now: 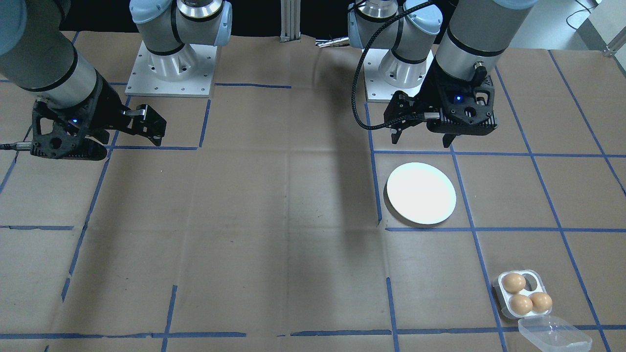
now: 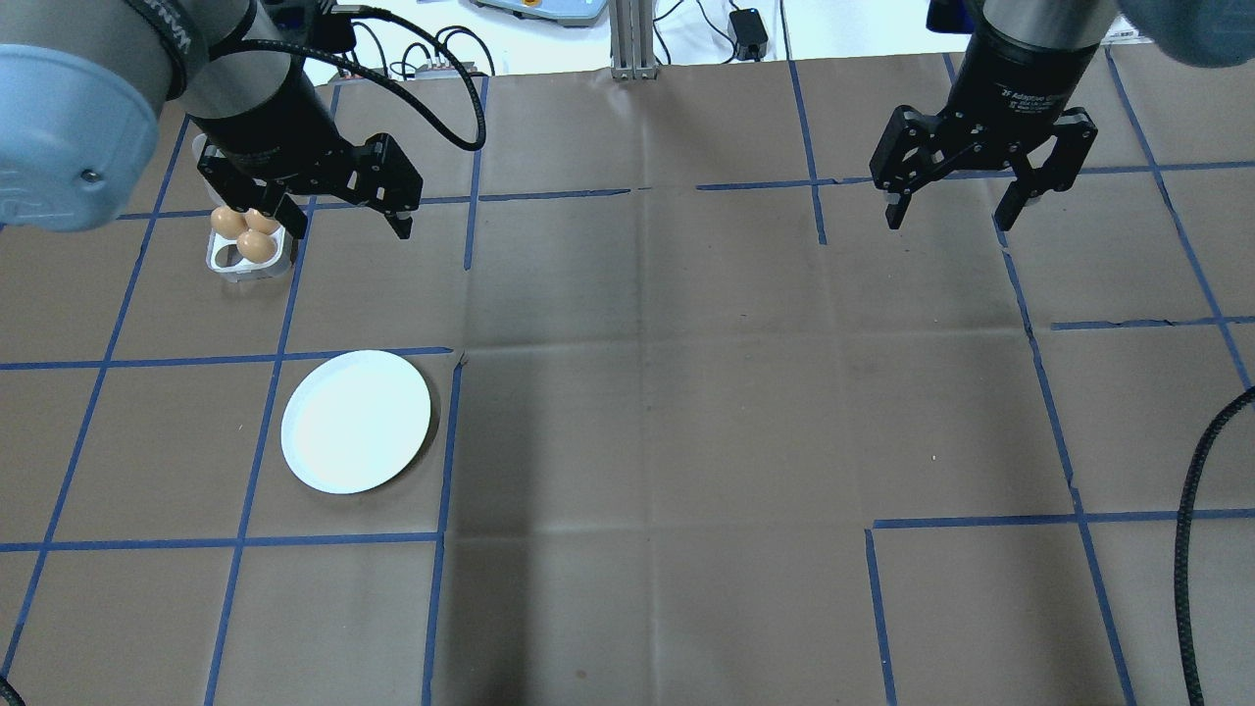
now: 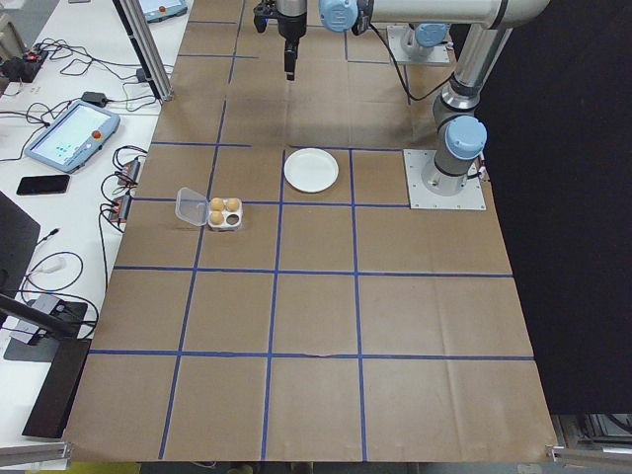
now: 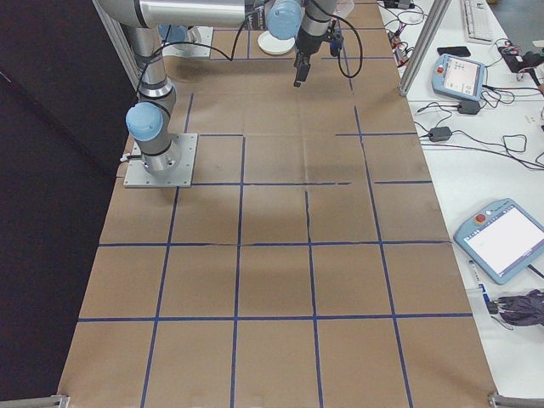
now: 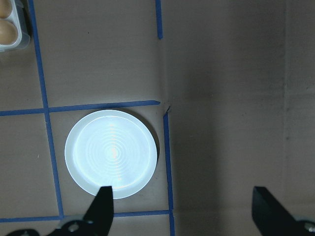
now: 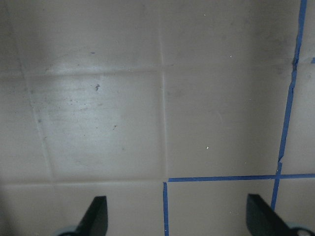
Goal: Place egg on plate
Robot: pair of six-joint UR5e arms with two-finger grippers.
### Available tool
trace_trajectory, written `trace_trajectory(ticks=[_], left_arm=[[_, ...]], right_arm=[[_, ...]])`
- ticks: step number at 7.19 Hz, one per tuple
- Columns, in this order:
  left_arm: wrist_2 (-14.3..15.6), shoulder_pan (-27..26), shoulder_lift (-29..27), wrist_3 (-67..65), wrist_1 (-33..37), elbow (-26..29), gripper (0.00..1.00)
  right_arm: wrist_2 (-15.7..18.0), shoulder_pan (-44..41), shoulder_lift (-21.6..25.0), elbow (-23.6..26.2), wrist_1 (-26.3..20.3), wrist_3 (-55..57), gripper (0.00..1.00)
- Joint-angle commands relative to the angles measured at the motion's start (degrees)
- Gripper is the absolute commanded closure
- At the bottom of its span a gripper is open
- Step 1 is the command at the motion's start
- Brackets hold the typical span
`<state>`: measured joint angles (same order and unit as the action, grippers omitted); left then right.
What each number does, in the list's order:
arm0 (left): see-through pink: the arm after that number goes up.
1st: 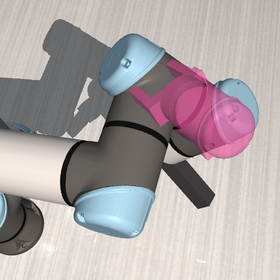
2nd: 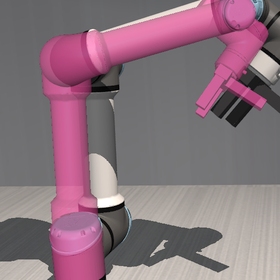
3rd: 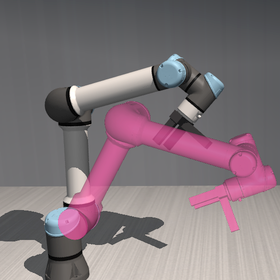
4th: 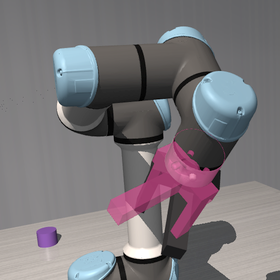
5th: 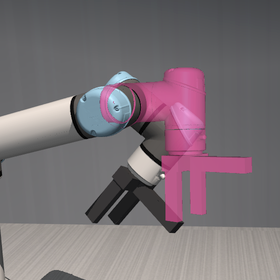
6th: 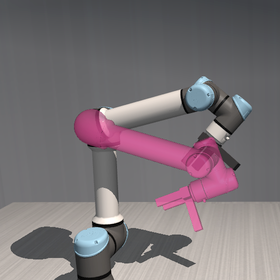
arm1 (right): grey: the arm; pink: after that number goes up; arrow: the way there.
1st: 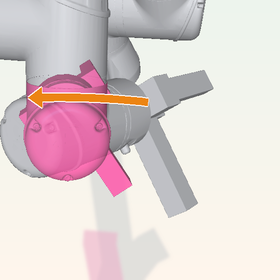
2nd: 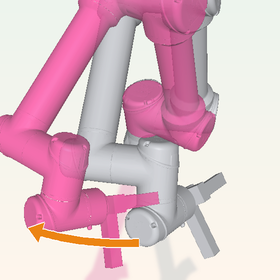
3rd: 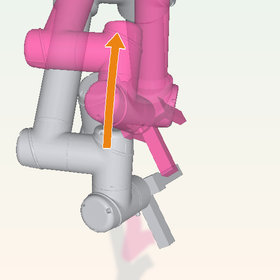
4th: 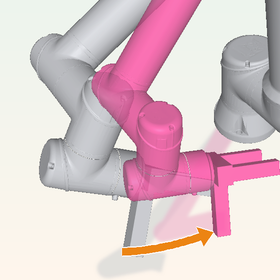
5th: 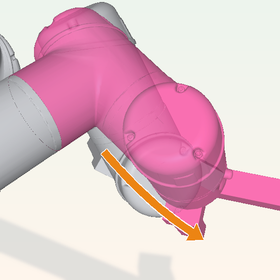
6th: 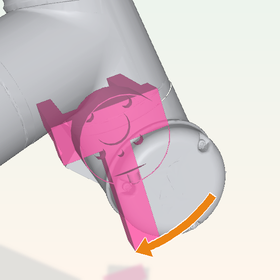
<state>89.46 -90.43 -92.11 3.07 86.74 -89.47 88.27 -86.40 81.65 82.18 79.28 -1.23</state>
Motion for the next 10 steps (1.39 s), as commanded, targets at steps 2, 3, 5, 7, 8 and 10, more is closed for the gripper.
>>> trace_trajectory(ticks=[2,3,5,7,8,10], left_arm=[[0.2,0.0,0.0,-0.1,0.0,0.1,0.00],[0.2,0.0,-0.3,-0.1,0.0,0.1,0.00],[0.4,0.4,-1.5,-0.1,0.1,1.5,0.00],[0.4,0.9,-1.5,0.0,-0.1,1.4,0.00],[0.4,1.9,-1.5,1.0,-0.2,1.5,0.00],[0.3,10.7,-4.2,6.0,-2.8,3.0,0.00]], right_arm=[[0.1,0.0,0.0,0.0,0.0,0.0,0.00],[0.1,0.0,0.0,0.0,0.0,0.0,0.00],[0.0,0.0,-0.1,0.0,0.0,0.0,0.00],[0.0,0.0,0.0,0.0,0.0,0.0,0.00],[0.0,0.0,0.0,0.0,0.0,0.0,0.00],[0.0,0.0,0.0,0.0,0.0,0.0,0.00]])
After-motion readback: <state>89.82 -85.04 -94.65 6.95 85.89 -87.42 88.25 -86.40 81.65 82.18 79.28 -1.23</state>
